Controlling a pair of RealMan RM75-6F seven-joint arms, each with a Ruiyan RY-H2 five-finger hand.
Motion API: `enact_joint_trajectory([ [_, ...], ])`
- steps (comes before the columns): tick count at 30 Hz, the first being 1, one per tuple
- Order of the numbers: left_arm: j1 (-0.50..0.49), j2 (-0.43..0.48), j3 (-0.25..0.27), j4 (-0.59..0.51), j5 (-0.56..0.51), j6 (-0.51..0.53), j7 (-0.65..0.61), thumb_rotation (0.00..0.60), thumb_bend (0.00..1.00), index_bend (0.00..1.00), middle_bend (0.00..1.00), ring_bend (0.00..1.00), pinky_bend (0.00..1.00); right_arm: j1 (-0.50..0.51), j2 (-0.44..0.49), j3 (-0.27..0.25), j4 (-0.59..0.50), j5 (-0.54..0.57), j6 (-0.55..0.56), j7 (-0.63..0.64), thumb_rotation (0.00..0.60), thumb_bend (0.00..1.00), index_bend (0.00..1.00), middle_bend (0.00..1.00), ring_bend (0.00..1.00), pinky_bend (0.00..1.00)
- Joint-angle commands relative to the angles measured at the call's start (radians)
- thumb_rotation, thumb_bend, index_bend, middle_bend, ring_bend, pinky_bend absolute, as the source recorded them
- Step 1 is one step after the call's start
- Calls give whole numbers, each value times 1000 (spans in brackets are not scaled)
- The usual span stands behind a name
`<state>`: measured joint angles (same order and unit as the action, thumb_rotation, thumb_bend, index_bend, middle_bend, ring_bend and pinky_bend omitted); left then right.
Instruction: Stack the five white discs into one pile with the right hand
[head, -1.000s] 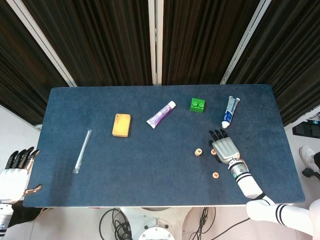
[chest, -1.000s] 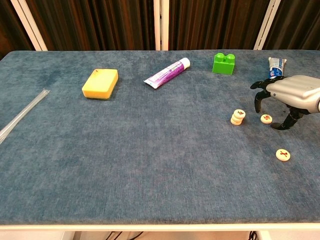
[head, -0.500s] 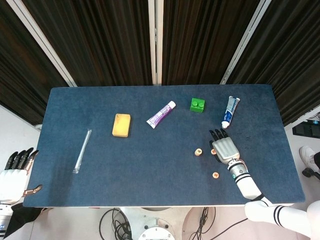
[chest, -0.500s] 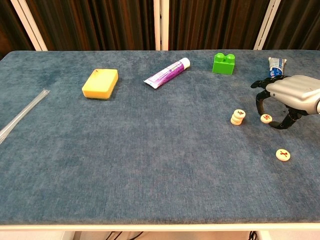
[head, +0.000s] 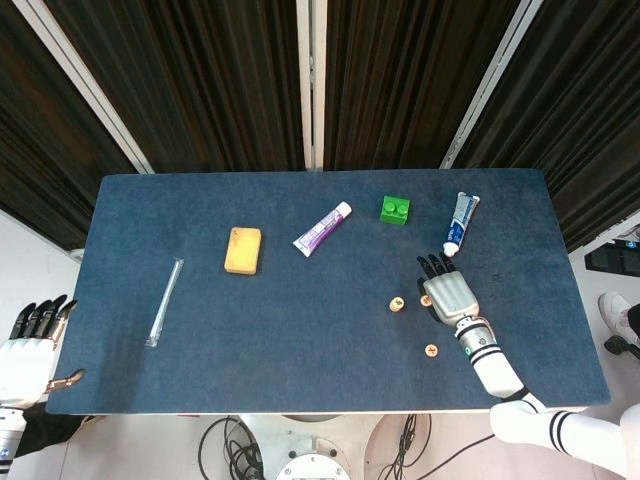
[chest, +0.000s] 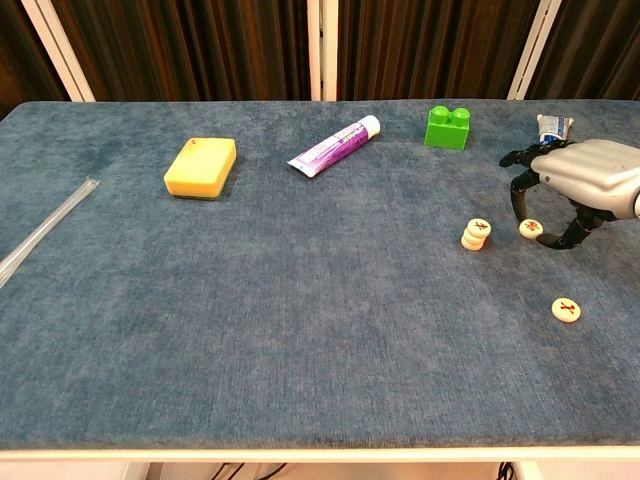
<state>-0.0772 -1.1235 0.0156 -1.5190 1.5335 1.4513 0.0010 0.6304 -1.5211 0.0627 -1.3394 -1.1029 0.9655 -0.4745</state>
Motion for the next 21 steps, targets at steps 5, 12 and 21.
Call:
enact_joint_trajectory([
  [5,0,1,-1,-4,2,3,3,600,26,0,0,0,0,16,55,19,-111,-36,10,-12,600,271,499,70,0,0],
  [12,0,0,2,-3,0,-3,4,600,26,0,0,0,0,29,44,18,-150,-31,8,-62,600,271,499,71,0,0],
  [21,-2,7,-3,-6,0,0,-3,600,26,0,0,0,0,50,13,30,-131,13,-11,-96,600,271,499,71,0,0],
])
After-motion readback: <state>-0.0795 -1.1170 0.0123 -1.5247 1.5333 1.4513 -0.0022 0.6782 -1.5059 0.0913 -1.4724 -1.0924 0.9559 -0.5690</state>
